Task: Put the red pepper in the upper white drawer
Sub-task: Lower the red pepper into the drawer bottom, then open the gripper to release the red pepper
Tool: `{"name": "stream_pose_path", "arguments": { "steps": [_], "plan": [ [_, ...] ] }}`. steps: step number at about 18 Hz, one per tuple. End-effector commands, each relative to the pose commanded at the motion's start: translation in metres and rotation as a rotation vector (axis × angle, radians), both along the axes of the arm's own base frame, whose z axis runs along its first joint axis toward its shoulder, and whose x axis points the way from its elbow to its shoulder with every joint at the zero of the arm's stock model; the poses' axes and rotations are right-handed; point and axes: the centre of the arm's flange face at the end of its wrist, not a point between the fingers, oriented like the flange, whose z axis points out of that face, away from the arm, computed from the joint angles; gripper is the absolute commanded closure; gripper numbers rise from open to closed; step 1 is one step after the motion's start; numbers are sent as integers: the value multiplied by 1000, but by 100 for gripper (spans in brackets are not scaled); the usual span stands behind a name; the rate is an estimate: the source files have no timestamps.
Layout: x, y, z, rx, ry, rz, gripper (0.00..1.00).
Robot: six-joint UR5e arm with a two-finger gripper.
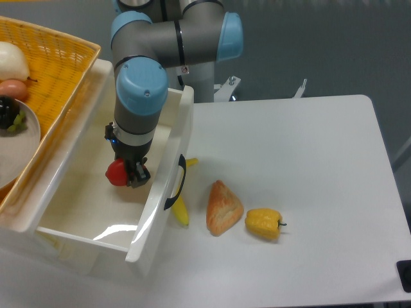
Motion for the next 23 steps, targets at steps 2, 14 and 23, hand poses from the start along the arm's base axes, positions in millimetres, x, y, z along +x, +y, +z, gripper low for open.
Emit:
{"name": "stream_pose_path", "arguments": {
  "steps": [2,14,23],
  "plan": [
    [1,0,-1,-4,3,0,26],
    [-3,6,17,52,24,11,5],
    [-60,-12,85,258,-68,203,2]
  ]
}}
